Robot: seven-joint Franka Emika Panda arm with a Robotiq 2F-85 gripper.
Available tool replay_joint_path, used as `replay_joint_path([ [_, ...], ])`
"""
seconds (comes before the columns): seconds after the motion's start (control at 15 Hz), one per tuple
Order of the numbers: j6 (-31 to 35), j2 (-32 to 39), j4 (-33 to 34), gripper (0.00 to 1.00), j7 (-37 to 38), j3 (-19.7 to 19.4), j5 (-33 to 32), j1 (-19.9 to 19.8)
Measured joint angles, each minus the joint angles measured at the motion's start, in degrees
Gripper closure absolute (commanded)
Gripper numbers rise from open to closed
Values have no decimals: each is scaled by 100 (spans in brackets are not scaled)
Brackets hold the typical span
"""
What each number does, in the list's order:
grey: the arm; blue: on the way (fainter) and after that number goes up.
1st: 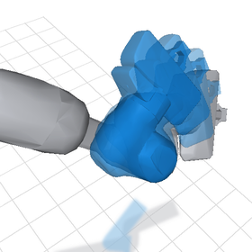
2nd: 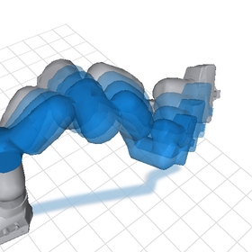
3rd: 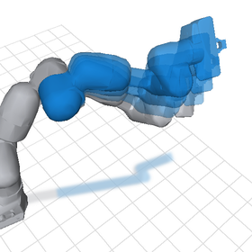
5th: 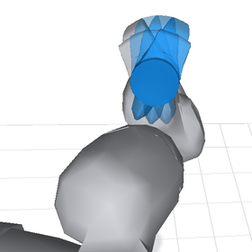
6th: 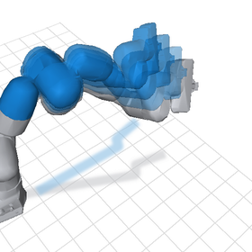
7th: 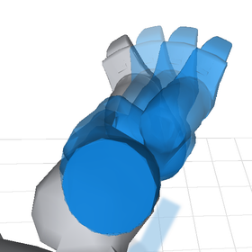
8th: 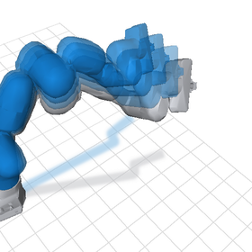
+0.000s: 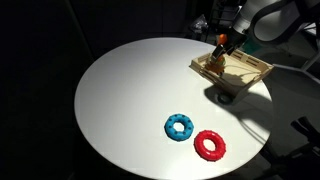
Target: Remove the green ring from the orange rod and put it on the table outside the crate
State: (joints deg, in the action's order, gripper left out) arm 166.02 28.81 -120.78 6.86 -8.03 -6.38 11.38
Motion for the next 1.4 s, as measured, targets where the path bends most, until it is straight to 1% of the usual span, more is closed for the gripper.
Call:
replay_joint_path([
  [0.4, 377, 142, -11, 0, 40, 0, 5, -1],
  [0.47, 428, 165, -12, 25, 40, 0, 6, -1],
  [0.53, 482, 186, -13, 27, 41, 0, 6, -1],
  [0.6, 530, 207, -14, 34, 41, 0, 7, -1],
  [0.67, 574, 229, -14, 44, 41, 0, 7, -1],
  [0.73, 609, 245, -14, 51, 41, 0, 7, -1],
  [1.2, 703, 221, -20, 51, 44, -5, 20, -1],
  [1.4, 703, 75, -71, 51, 58, -5, 31, -6],
])
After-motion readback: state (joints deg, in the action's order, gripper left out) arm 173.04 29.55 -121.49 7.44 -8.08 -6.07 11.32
